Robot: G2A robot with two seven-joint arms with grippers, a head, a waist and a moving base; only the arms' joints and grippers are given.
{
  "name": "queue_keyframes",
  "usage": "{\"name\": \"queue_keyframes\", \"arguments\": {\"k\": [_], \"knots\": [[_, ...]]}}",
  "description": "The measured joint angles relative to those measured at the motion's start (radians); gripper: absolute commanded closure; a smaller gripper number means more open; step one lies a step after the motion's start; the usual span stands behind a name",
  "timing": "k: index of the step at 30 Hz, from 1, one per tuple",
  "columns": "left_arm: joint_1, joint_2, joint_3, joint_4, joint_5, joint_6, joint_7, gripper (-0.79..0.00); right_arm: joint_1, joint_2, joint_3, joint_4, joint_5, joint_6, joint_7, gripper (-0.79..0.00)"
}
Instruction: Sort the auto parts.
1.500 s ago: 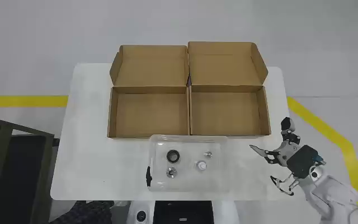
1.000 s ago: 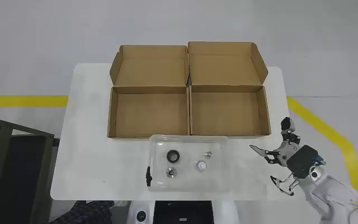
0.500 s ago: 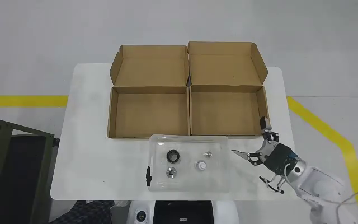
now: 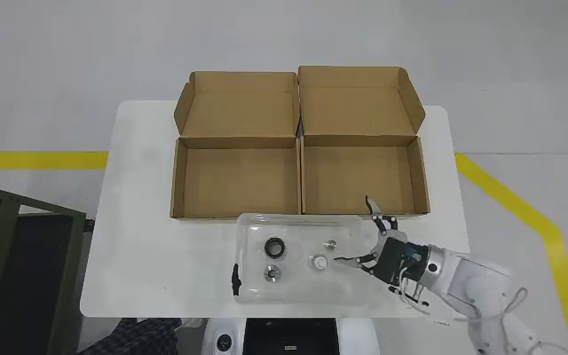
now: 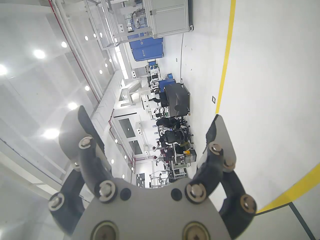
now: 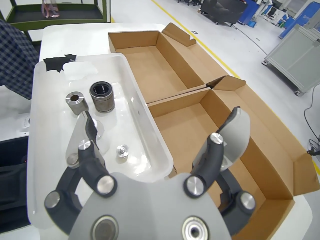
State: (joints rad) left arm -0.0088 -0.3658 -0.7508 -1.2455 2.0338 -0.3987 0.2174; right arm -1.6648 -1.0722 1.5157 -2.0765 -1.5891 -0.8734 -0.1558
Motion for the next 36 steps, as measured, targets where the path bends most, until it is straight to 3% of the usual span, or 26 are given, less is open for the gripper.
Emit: {"name": "queue_keyframes", "arguments": {"k": [12, 23, 36], "knots": [[0.0, 0.0, 0.0, 0.0, 0.0, 0.0, 0.0, -0.785, 0.047, 0.006, -0.129, -0.003, -0.036, -0.087, 0.118, -0.785], [0.0, 0.0, 0.0, 0.0, 0.0, 0.0, 0.0, -0.785, 0.077, 0.012, -0.181, 0.025, -0.005, -0.132, 0.226, -0.785], [0.0, 0.0, 0.0, 0.0, 0.0, 0.0, 0.0, -0.785, 0.117, 0.016, -0.227, 0.055, 0.035, -0.114, 0.325, -0.751]]}}
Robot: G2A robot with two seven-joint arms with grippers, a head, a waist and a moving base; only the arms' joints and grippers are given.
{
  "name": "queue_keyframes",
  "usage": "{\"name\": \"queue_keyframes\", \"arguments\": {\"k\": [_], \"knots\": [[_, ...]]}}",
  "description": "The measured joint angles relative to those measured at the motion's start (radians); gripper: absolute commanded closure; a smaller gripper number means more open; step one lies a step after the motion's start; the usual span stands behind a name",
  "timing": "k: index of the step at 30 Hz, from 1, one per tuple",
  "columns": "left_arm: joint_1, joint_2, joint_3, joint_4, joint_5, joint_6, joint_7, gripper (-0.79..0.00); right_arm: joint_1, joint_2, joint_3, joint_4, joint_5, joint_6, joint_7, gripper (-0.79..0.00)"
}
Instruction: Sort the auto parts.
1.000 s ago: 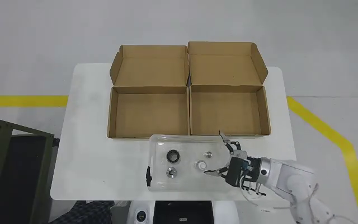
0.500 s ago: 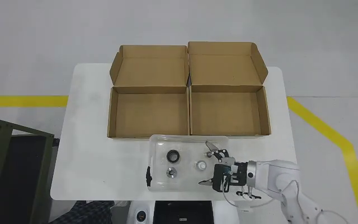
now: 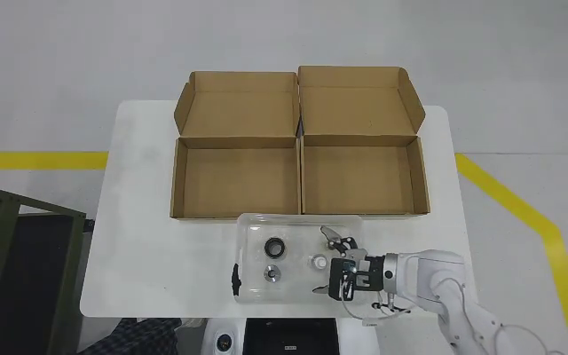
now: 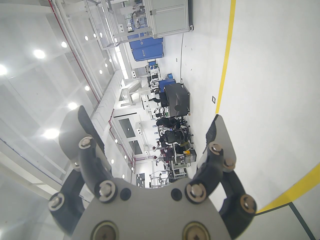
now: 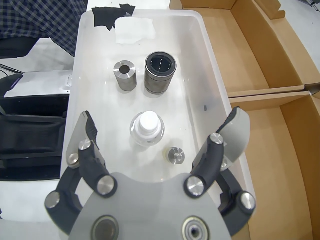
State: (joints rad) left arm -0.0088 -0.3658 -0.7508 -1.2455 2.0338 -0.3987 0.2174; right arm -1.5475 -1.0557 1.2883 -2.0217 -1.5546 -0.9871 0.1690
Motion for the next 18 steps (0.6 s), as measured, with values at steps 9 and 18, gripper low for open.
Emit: {"name": "queue_keyframes", "arguments": {"k": [9, 18], "knots": [[0.0, 0.0, 0.0, 0.0, 0.0, 0.0, 0.0, -0.785, 0.008, 0.005, -0.025, 0.002, 0.001, 0.01, 0.073, -0.674], [0.0, 0.0, 0.0, 0.0, 0.0, 0.0, 0.0, -0.785, 0.023, 0.009, -0.052, 0.007, 0.01, 0.014, 0.135, -0.431]]}}
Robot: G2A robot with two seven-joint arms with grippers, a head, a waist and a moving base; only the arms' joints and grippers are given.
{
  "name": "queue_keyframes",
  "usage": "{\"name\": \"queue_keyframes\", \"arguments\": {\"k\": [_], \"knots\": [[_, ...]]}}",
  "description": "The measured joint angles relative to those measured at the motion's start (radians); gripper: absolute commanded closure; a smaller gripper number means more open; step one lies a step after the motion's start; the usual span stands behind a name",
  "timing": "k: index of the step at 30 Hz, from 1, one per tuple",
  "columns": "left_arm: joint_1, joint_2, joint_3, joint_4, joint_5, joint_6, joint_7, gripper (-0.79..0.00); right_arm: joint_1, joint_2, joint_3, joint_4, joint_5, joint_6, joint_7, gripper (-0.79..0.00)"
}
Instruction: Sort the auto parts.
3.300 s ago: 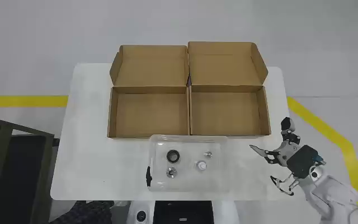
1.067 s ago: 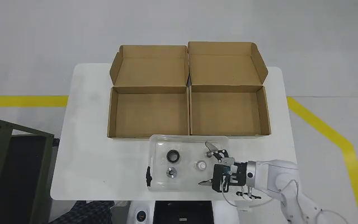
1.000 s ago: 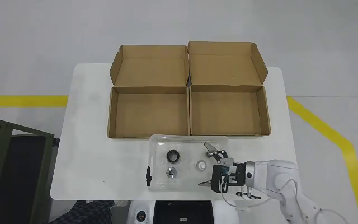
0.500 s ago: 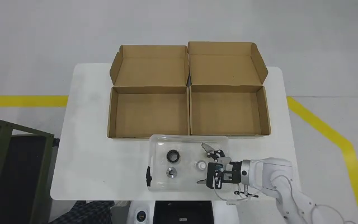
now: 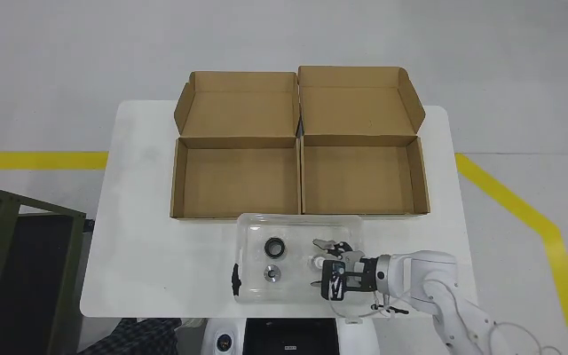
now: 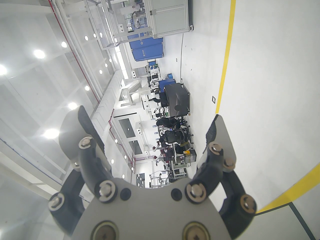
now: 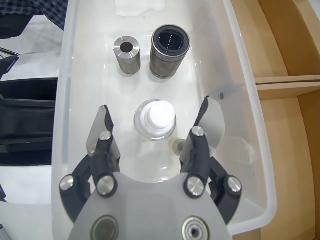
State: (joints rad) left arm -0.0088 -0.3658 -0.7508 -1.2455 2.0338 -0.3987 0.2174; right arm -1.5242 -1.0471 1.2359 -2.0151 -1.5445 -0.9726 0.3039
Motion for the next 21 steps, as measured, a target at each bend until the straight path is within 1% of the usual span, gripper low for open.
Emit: {"name": "queue_keyframes", "arguments": {"k": [1, 4, 9, 10, 16, 21], "knots": [[0.0, 0.0, 0.0, 0.0, 0.0, 0.0, 0.0, -0.785, 0.002, 0.0, -0.001, 0.0, 0.002, 0.001, 0.004, -0.372], [0.0, 0.0, 0.0, 0.0, 0.0, 0.0, 0.0, -0.785, 0.005, 0.002, -0.005, 0.0, 0.009, 0.002, 0.014, -0.296], [0.0, 0.0, 0.0, 0.0, 0.0, 0.0, 0.0, -0.785, 0.01, 0.006, -0.008, -0.002, 0.02, -0.003, 0.022, -0.018], [0.0, 0.0, 0.0, 0.0, 0.0, 0.0, 0.0, -0.785, 0.01, 0.007, -0.007, -0.003, 0.022, -0.004, 0.022, 0.0], [0.0, 0.0, 0.0, 0.0, 0.0, 0.0, 0.0, -0.785, 0.001, 0.013, 0.016, -0.018, 0.048, -0.001, -0.01, 0.0], [0.0, 0.0, 0.0, 0.0, 0.0, 0.0, 0.0, -0.785, -0.016, 0.02, 0.049, -0.033, 0.08, -0.005, -0.082, 0.0]]}}
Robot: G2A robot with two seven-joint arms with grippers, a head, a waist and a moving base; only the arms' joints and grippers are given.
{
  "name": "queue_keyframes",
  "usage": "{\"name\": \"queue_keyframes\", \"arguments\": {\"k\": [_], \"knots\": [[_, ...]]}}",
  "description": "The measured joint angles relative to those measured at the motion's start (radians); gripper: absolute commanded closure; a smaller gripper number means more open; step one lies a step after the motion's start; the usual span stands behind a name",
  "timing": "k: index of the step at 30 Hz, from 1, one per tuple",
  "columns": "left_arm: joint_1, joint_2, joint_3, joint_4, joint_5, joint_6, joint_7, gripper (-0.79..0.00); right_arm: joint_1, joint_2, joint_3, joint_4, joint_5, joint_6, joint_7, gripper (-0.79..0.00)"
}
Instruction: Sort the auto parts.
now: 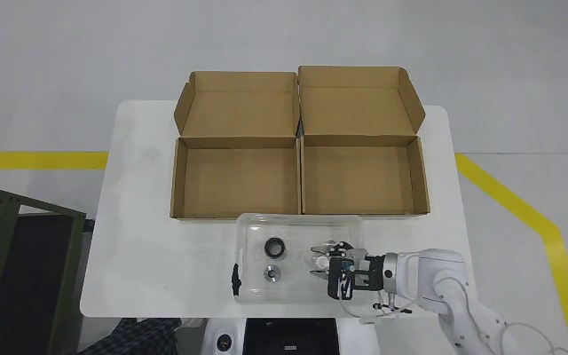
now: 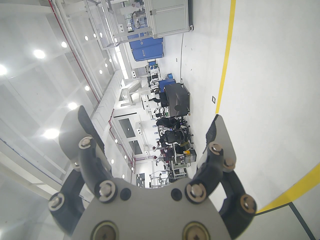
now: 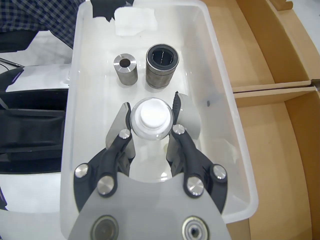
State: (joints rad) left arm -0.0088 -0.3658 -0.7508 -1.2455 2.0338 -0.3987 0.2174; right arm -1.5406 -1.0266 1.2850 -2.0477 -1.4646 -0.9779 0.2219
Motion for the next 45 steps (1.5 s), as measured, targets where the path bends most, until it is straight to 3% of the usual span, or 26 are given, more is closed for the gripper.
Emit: {"name": "queue_keyframes", "arguments": {"k": [18, 24, 35, 45], "knots": [[0.0, 0.0, 0.0, 0.0, 0.0, 0.0, 0.0, -0.785, -0.007, 0.003, 0.104, 0.094, 0.29, 0.043, -0.361, 0.0], [0.0, 0.0, 0.0, 0.0, 0.0, 0.0, 0.0, -0.785, 0.027, -0.001, 0.095, 0.134, 0.351, 0.061, -0.408, 0.0], [0.0, 0.0, 0.0, 0.0, 0.0, 0.0, 0.0, -0.785, 0.082, -0.013, 0.105, 0.191, 0.437, 0.191, -0.448, 0.0], [0.0, 0.0, 0.0, 0.0, 0.0, 0.0, 0.0, -0.785, 0.187, -0.021, 0.076, 0.223, 0.409, 0.311, -0.279, 0.0]]}}
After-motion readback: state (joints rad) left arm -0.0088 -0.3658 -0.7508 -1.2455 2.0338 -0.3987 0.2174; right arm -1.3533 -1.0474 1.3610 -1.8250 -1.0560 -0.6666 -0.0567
